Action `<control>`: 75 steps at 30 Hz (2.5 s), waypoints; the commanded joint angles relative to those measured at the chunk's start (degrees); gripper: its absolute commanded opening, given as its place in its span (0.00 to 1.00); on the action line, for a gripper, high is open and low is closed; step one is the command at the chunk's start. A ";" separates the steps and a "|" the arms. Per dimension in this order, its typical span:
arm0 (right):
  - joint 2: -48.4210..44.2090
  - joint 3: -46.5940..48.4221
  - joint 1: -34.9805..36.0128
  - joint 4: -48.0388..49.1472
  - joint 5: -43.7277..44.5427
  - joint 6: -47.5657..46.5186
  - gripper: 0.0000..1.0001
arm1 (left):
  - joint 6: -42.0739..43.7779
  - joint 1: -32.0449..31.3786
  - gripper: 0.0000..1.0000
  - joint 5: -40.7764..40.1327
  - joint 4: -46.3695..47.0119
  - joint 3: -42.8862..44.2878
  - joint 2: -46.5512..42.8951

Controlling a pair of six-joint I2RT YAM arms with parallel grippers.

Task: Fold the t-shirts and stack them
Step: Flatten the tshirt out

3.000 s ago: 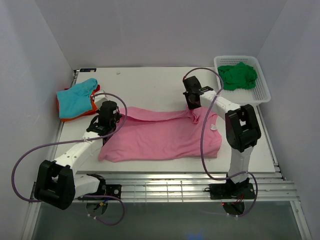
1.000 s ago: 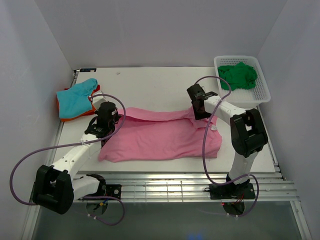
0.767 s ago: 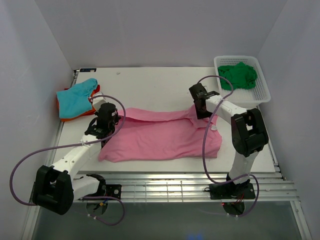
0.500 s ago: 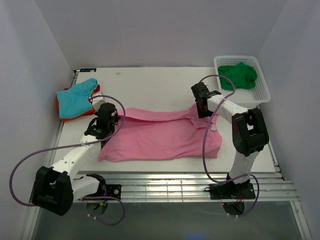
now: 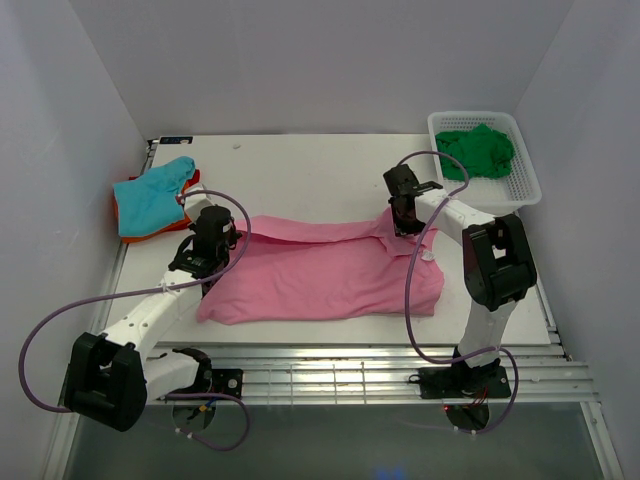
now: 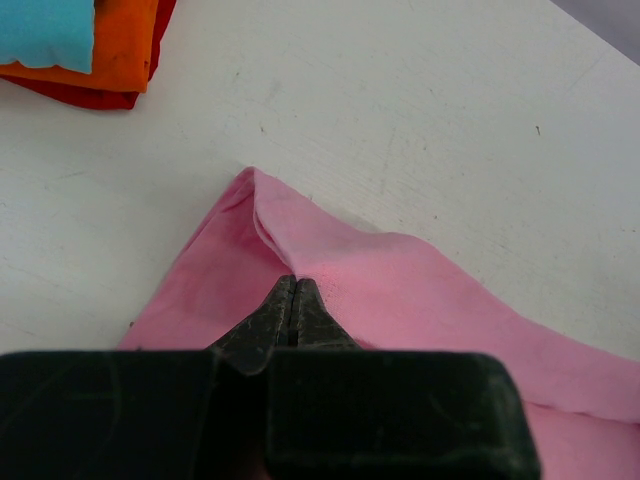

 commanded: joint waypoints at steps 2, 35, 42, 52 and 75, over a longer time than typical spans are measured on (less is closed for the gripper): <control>0.42 0.69 -0.53 1.31 -0.66 -0.41 0.36 | 0.47 0.26 0.00 -0.74 -0.21 -0.05 -1.58; 1.21 -2.30 -1.58 1.93 -3.91 -0.59 0.30 | 0.55 0.26 0.00 -1.26 -0.30 -0.14 -2.55; 0.25 -2.47 -1.67 1.58 -2.77 -0.77 0.18 | 0.55 0.26 0.00 -1.00 -0.30 -0.14 -2.63; -6.95 2.71 -1.94 -3.43 -0.92 -1.91 0.08 | 0.47 0.26 0.00 -0.65 -0.39 0.48 -2.37; -17.60 40.48 -9.58 -21.97 1.45 -3.67 0.08 | 0.20 0.26 0.00 -5.57 -10.84 20.16 -11.31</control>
